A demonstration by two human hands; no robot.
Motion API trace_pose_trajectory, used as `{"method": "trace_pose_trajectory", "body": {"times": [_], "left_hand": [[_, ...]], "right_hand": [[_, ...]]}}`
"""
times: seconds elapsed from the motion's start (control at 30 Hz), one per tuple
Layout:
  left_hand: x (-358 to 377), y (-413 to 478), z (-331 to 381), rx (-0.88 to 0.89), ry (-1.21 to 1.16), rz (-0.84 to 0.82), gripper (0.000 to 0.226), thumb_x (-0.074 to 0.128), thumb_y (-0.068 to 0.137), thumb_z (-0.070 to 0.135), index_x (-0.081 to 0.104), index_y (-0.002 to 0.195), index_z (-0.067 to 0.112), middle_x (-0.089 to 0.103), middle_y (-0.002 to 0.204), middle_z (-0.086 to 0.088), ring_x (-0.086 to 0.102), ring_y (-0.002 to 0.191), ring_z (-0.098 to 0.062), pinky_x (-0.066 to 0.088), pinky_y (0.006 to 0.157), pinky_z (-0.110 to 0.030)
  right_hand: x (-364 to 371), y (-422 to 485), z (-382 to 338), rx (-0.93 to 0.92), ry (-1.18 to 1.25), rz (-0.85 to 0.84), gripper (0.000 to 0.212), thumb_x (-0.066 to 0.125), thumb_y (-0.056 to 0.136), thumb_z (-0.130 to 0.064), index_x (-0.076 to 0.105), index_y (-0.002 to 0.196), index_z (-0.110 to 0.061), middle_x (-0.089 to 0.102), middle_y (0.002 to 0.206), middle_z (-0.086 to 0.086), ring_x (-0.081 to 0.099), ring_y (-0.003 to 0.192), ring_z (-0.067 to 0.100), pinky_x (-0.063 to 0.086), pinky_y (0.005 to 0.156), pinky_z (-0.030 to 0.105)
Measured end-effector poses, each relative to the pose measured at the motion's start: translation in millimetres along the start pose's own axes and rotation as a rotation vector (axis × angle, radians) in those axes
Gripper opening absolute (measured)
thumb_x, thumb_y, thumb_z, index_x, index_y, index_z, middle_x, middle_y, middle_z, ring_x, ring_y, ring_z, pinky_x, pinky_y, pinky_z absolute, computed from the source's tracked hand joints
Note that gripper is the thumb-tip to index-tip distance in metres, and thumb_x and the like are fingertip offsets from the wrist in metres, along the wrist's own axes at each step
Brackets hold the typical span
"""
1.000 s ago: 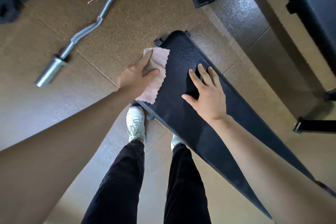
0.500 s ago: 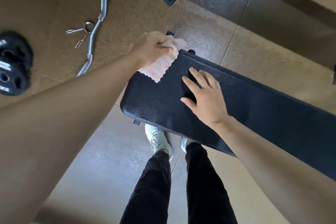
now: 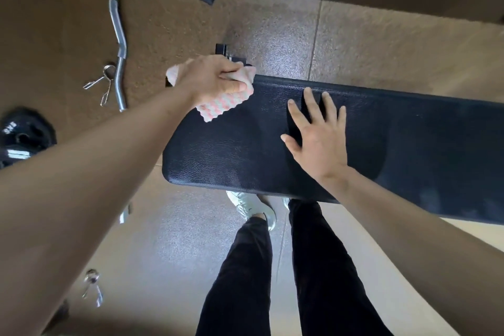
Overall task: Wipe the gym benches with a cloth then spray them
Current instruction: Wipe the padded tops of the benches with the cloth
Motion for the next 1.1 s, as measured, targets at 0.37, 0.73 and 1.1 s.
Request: {"method": "trace_pose_trajectory", "body": {"times": [0.37,0.73,1.1], "left_hand": [[49,15,99,-0.026,0.033,-0.139,0.040,0.067,0.089,0.059,0.063,0.128,0.050,0.067,0.130,0.015,0.059,0.124,-0.015,0.042,0.098,-0.037],[101,40,181,0.089,-0.010,-0.255,0.027,0.067,0.094,0.047,0.071,0.118,0.036,0.069,0.112,0.011,0.059,0.101,-0.009,0.045,0.082,-0.027],[136,64,256,0.295,0.261,-0.278,0.026,0.067,0.092,0.053,0.069,0.112,0.037,0.073,0.104,0.007,0.068,0.098,-0.021,0.053,0.084,-0.038]], "right_hand": [[-15,-22,55,-0.045,0.473,0.081,0.047,0.074,0.085,-0.027,0.066,0.129,-0.013,0.053,0.148,0.009,0.049,0.133,0.032,0.045,0.106,0.052],[-20,-73,174,0.752,0.256,0.060,0.092,0.072,0.076,-0.061,0.038,0.152,-0.021,0.024,0.163,0.014,0.022,0.146,0.046,0.026,0.113,0.066],[-23,-86,196,0.776,0.260,-0.143,0.095,0.049,0.083,-0.079,0.006,0.158,-0.041,-0.007,0.169,0.000,-0.004,0.153,0.038,0.014,0.123,0.057]]}}
Point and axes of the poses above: each hand's wrist, its own y-axis towards the middle knuckle, its own x-axis out of the palm, z = x × y, the point moved 2 cm from there along y, towards the middle knuckle
